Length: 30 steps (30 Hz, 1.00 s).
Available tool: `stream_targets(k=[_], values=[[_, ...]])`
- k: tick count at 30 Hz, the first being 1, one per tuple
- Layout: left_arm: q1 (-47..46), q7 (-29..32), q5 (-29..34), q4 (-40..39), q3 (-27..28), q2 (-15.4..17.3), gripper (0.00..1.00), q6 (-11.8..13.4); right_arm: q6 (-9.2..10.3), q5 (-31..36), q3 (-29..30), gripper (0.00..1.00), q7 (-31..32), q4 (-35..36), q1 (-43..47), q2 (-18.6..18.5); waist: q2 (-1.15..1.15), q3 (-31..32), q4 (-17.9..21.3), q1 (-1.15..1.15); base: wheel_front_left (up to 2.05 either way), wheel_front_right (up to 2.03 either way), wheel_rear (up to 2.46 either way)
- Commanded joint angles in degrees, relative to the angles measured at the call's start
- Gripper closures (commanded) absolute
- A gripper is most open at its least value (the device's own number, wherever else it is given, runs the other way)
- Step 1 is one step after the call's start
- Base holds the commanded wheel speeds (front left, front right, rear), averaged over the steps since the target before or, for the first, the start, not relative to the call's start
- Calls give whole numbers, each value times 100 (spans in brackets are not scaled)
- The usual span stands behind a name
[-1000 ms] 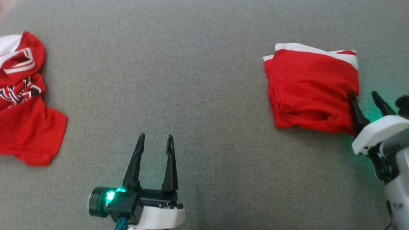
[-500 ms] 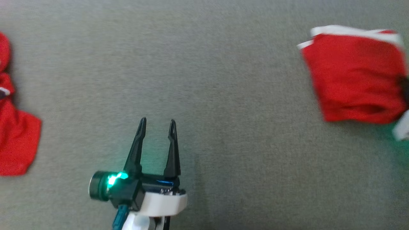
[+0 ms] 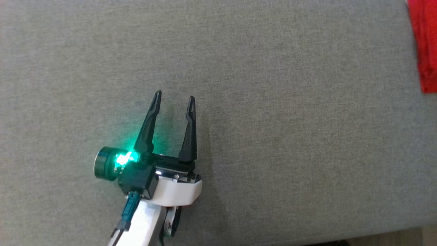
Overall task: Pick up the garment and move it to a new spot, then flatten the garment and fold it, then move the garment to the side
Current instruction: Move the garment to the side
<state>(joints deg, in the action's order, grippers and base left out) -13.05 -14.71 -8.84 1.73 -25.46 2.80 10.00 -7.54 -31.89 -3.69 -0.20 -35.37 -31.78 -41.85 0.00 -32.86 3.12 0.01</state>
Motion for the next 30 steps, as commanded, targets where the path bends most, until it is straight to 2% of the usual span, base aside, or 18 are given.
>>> stream_targets(k=[1, 7, 8, 9, 13, 18, 24, 30], values=[[-13, -29, 60, -130, 144, 8, 0, -23, 5, 81, -1, 100, -132, 43, -19, -256, 0, -63, 31, -1, 0, 0, 0], [16, -29, 81, -89, 171, 8, 0, -58, 5, 581, 249, 100, -729, -427, -342, -210, 0, -17, -12, -1, 0, 0, 0], [28, -29, 74, -82, 168, 8, 0, -60, 5, 663, 350, 80, -830, -546, -394, -160, 0, 10, -22, -1, 0, 0, 0], [38, -29, 64, -72, 159, 8, 0, -63, 5, 739, 428, 0, -908, -651, -434, -97, 0, 44, -34, -1, 0, 0, 0], [77, -29, -10, -78, 130, 8, 0, -38, 5, 979, 756, 0, -1271, -777, -549, 192, 0, 249, -103, -1, 0, 0, 0], [232, -29, -116, -55, 162, 8, 0, -28, 5, 924, 925, 0, -1464, 57, -447, 882, 0, 680, -115, -1, 0, 0, 0], [492, -29, -268, -49, 162, 8, 0, -49, 5, 581, 306, 0, -1455, 1489, 300, 1756, 0, 1403, -192, -1, 0, 0, 0], [862, -29, -703, 23, 135, 8, 0, -67, 5, 287, -486, 0, -1274, 2207, 1029, 2302, 0, 2218, -396, -1, 0, 0, 0]])
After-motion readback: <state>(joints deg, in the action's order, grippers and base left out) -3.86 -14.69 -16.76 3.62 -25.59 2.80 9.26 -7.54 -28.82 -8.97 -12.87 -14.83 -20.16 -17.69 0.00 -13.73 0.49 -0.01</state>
